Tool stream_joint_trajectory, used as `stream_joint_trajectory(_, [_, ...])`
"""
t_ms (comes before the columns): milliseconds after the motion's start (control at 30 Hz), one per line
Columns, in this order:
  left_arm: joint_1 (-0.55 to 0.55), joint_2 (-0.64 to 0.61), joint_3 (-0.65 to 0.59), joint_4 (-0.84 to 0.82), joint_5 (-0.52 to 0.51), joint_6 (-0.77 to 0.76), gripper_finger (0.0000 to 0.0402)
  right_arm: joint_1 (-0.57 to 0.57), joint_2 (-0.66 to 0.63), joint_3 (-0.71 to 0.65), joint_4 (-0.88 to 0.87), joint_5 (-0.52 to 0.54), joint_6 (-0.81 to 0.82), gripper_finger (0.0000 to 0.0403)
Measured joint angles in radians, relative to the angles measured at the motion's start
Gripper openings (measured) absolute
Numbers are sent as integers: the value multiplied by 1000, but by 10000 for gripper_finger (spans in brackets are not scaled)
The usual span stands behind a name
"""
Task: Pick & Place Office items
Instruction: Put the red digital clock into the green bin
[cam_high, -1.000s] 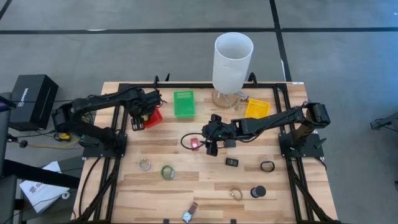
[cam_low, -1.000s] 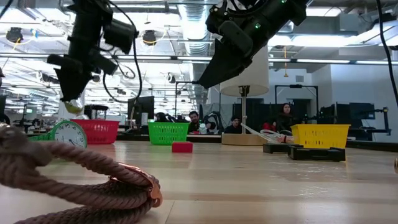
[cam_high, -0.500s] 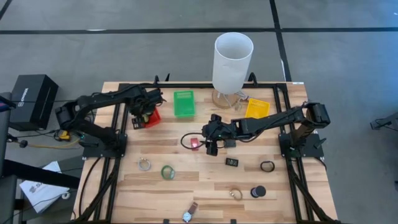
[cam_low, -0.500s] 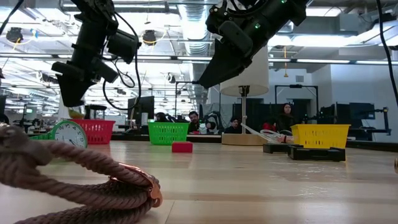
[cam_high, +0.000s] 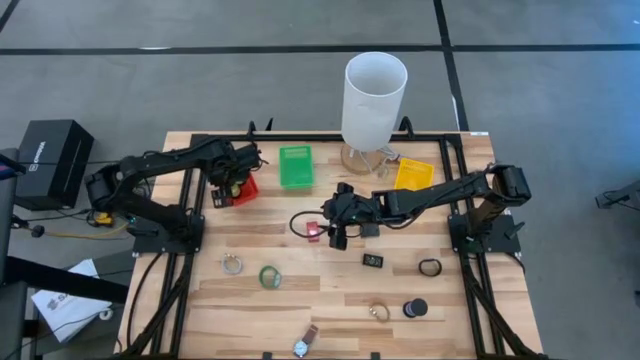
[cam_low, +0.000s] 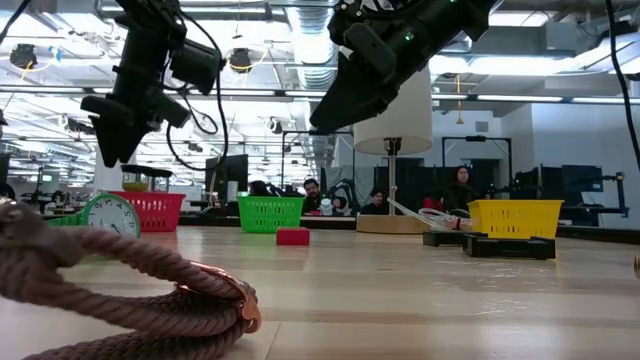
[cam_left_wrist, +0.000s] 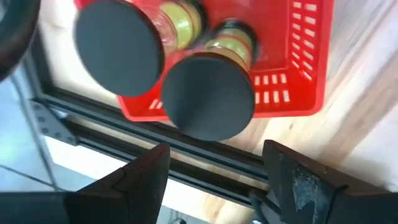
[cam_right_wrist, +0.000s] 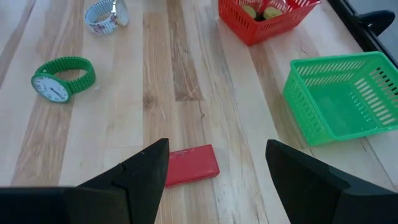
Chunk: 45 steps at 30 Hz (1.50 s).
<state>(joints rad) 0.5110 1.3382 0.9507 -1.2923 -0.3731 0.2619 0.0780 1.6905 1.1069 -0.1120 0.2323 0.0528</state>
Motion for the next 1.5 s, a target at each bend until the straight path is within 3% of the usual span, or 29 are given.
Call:
stream_joint_trajectory(467, [-134,-291,0,14,-38,-89,250,0,0,0,1,0,0,260])
stream_joint_trajectory(700, [-225,-390,0,158,-38,-164,250,0,0,0,1,0,0,260])
stream_joint_trajectory(1200, [-459,-376,-2,517,31,-368,250,16,0,0,-15,0,0,260])
stream_joint_trajectory(1500, [-549,-372,-180,846,31,-372,250,65,0,0,-48,0,-2,260])
